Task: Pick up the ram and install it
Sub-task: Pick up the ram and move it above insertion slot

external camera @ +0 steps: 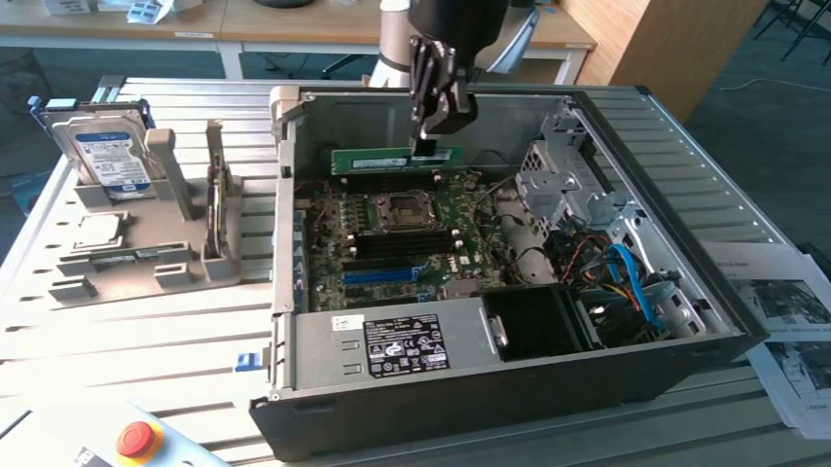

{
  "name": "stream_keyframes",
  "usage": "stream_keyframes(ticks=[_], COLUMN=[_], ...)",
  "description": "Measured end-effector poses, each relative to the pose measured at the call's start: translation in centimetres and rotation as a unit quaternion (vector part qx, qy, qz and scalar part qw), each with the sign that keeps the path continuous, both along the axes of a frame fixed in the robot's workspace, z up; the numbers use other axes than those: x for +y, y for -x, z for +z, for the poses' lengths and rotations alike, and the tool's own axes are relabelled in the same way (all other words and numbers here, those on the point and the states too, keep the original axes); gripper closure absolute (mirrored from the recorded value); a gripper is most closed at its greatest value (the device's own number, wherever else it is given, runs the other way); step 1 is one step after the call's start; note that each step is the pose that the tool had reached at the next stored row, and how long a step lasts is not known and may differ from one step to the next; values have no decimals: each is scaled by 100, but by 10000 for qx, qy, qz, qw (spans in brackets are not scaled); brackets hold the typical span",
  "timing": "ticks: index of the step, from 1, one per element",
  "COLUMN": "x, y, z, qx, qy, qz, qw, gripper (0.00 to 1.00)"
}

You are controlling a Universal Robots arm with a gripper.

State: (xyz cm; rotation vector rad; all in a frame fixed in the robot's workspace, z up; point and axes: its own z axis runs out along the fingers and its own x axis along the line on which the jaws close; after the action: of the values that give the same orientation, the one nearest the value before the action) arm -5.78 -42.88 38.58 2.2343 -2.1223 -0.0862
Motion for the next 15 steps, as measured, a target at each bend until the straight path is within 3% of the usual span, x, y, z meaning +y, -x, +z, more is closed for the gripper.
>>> stream_keyframes(ticks=[3, 7, 11, 15], x=[-2, -2, -2, -2], y=[-119, -136, -136, -136], z=[0, -1, -1, -1], qx=[1, -3, -80, -82], qy=[1, -1, -5, -5], qz=[0, 0, 9, 10], qw=[10000, 10000, 10000, 10000], gripper=[88, 88, 88, 88])
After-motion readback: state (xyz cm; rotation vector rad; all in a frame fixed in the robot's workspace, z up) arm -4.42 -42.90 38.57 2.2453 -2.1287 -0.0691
